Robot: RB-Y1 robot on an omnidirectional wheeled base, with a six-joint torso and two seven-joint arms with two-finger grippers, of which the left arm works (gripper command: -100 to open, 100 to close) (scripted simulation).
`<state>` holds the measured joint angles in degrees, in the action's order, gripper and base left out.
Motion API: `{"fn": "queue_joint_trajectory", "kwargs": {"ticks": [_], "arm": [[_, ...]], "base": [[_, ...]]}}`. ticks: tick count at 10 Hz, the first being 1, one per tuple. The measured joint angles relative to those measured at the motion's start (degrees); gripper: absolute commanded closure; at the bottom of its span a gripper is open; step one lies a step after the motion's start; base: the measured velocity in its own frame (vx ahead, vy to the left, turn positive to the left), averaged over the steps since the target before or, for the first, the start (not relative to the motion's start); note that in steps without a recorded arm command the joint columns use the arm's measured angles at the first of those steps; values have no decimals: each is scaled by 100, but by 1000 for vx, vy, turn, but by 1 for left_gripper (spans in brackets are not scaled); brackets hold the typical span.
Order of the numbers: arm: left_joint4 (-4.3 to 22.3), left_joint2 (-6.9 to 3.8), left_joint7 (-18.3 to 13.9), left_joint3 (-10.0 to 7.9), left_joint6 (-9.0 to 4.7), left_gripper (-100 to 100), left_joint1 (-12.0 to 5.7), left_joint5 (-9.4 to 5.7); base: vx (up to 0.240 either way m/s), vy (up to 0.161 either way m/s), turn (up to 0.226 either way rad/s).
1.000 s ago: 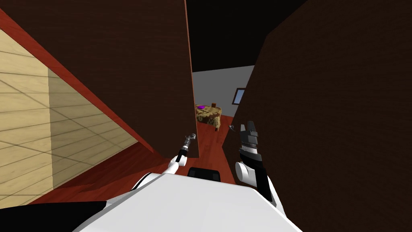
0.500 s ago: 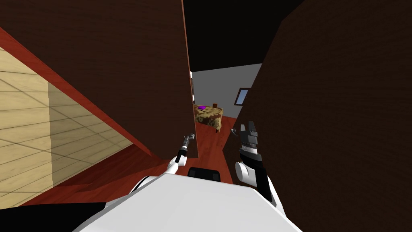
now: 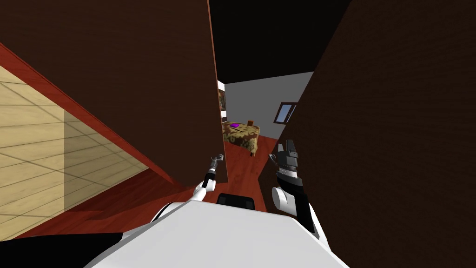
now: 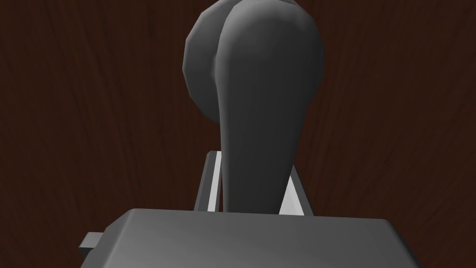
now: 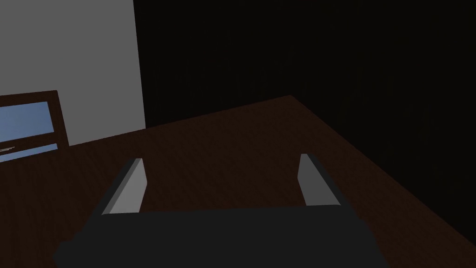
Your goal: Push the door open
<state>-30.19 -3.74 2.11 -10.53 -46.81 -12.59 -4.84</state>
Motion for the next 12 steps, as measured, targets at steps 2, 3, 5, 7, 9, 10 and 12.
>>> {"fn": "queue_joint_trajectory", "kwargs": {"ticks": [2,3,5,7,9,10,12], "arm": [[-23,26,73,-131,-30,100,9,-70],[-42,16,80,-147,-28,100,11,-78],[-60,45,209,-220,-6,100,52,-120],[64,54,329,-315,-83,100,-23,-175],[-24,116,481,-422,-49,100,-24,-233],[-143,196,584,-489,-18,100,22,-267],[-24,318,756,-636,-119,100,-65,-347]], "base": [[114,-46,63],[129,-9,79],[180,-17,67],[193,-18,65],[223,-26,108],[228,-21,113],[214,13,94]]}}
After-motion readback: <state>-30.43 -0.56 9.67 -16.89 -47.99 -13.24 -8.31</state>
